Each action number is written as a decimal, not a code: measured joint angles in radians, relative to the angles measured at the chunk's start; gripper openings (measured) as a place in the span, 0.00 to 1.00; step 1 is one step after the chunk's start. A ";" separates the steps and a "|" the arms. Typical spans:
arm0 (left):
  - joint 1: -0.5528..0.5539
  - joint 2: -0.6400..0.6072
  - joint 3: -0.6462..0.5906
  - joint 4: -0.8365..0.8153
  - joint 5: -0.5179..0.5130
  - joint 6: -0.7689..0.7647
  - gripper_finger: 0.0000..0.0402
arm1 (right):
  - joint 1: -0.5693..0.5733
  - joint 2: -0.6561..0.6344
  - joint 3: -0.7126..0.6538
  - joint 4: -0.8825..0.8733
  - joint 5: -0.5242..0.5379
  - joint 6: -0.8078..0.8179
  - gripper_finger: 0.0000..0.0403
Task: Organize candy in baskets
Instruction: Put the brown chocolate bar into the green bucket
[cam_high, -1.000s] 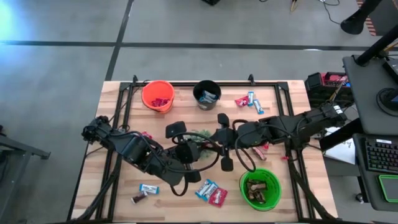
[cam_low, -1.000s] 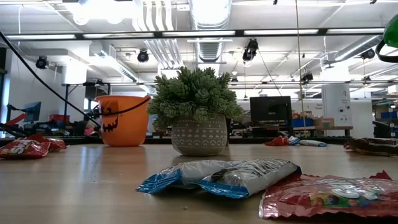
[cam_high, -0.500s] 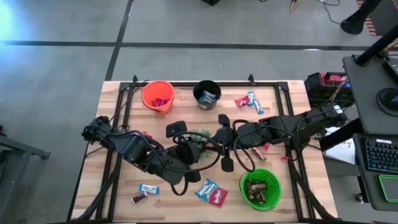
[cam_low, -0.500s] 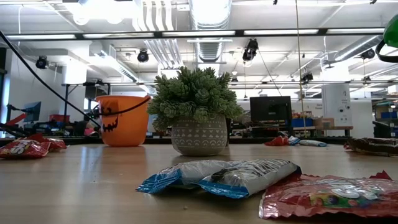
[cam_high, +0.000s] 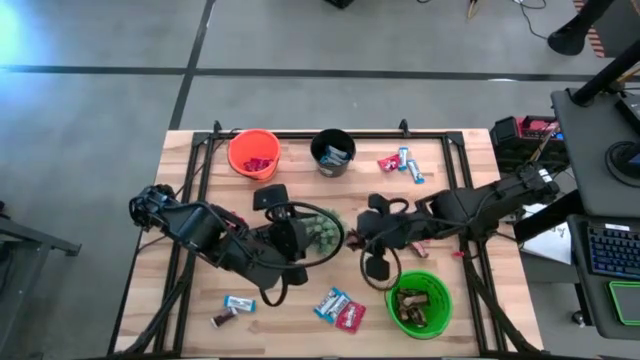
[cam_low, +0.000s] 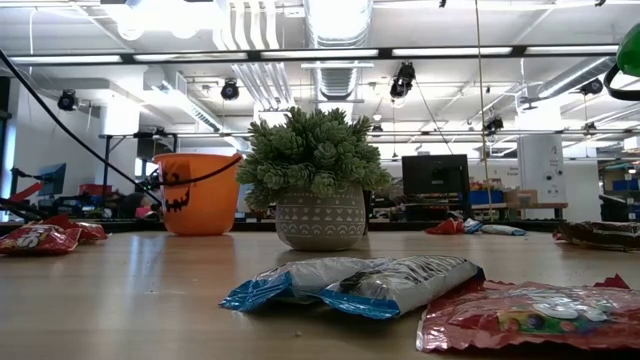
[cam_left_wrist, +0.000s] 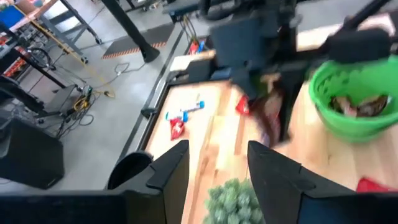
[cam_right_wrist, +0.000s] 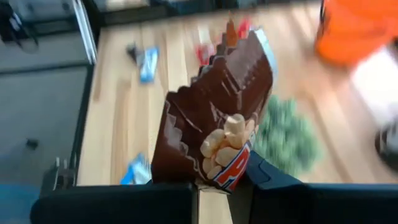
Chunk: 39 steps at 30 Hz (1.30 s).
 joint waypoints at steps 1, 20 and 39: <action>0.000 0.000 0.001 -0.024 0.004 -0.010 0.36 | 0.010 0.000 0.000 -0.034 0.000 0.022 0.07; 0.000 0.000 0.001 -0.203 0.028 -0.118 0.32 | 0.283 0.000 0.000 -0.406 0.001 0.543 0.07; 0.000 0.000 0.001 -0.205 0.099 -0.131 0.32 | 0.512 0.001 -0.149 -0.405 -0.018 0.945 0.07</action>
